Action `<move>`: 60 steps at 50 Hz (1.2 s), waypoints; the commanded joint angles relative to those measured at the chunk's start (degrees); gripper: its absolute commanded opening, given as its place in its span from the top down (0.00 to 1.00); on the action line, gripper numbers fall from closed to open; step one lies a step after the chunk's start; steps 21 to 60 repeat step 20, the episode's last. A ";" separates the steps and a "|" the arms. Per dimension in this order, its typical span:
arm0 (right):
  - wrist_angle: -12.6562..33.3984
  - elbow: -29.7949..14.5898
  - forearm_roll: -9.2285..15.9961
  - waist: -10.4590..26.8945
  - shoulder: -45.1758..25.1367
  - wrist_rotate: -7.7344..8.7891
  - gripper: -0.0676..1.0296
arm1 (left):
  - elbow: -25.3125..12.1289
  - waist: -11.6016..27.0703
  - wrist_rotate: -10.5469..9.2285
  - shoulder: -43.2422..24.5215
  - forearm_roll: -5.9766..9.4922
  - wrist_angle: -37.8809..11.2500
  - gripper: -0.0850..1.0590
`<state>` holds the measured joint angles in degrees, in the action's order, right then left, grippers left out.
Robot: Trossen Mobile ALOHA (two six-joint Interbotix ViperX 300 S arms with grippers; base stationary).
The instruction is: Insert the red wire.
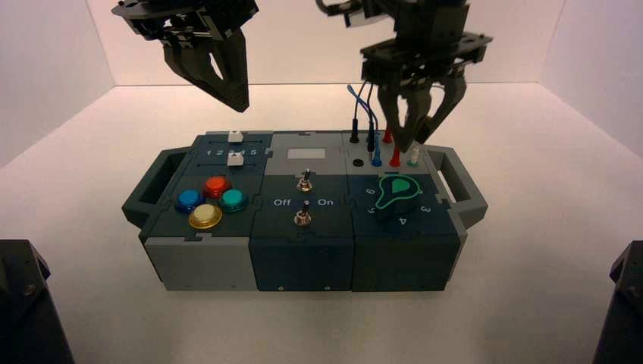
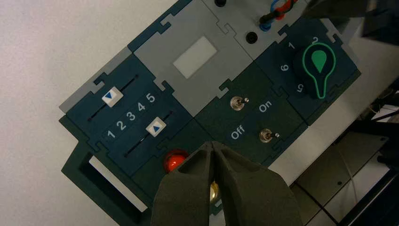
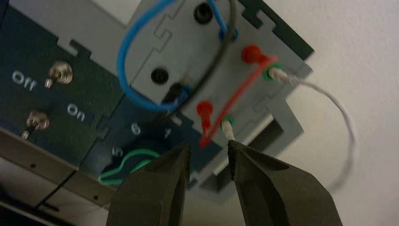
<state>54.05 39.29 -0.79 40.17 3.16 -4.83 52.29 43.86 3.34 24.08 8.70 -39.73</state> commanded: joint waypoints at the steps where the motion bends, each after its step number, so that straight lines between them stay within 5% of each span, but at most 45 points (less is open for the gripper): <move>1: 2.72 -0.97 -0.18 -0.26 3.34 0.00 0.54 | -0.88 -0.62 0.35 0.26 -0.18 0.35 0.95; 60: 0.88 1.41 -0.18 -0.18 5.98 0.70 0.55 | -1.05 -3.08 0.35 0.62 -0.62 0.53 0.95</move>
